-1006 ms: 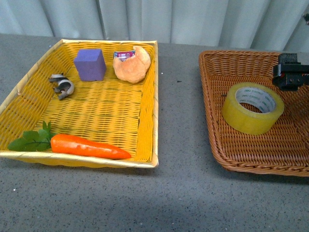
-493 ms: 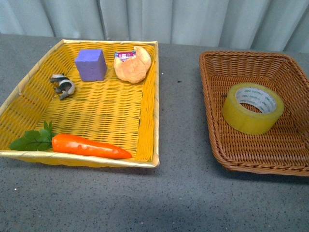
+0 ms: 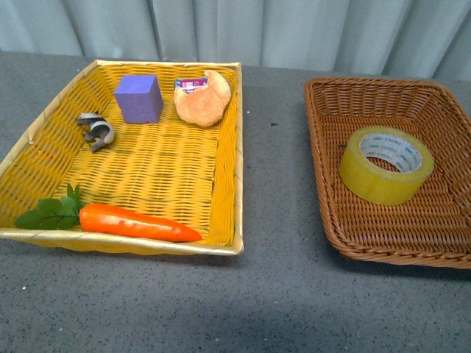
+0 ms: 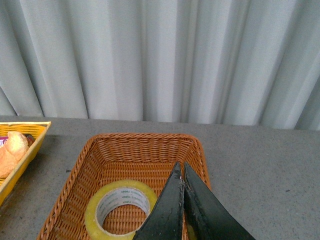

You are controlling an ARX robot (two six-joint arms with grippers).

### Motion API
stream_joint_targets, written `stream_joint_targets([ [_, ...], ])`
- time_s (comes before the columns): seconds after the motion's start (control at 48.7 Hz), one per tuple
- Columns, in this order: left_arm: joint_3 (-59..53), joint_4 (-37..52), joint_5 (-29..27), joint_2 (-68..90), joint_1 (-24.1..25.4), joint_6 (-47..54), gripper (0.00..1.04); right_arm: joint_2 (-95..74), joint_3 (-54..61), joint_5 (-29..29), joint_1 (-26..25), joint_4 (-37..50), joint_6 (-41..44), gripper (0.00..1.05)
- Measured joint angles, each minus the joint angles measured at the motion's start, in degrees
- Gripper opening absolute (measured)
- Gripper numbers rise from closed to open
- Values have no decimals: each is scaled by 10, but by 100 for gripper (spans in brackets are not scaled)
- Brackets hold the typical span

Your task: Move tape to another basket

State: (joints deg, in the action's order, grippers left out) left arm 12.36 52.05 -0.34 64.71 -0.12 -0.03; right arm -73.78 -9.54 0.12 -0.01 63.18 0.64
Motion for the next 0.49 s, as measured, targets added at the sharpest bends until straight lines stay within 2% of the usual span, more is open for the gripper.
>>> stream_joint_targets([
  [0.329, -73, -68, 2, -137, 0, 0, 4, 171, 63, -1, 0, -108, 0, 1],
  [0.39, -90, -44, 2, -140, 0, 0, 4, 199, 69, -1, 0, -127, 0, 1],
  [0.493, -107, -62, 2, -162, 0, 0, 4, 242, 77, -1, 0, -163, 0, 1],
])
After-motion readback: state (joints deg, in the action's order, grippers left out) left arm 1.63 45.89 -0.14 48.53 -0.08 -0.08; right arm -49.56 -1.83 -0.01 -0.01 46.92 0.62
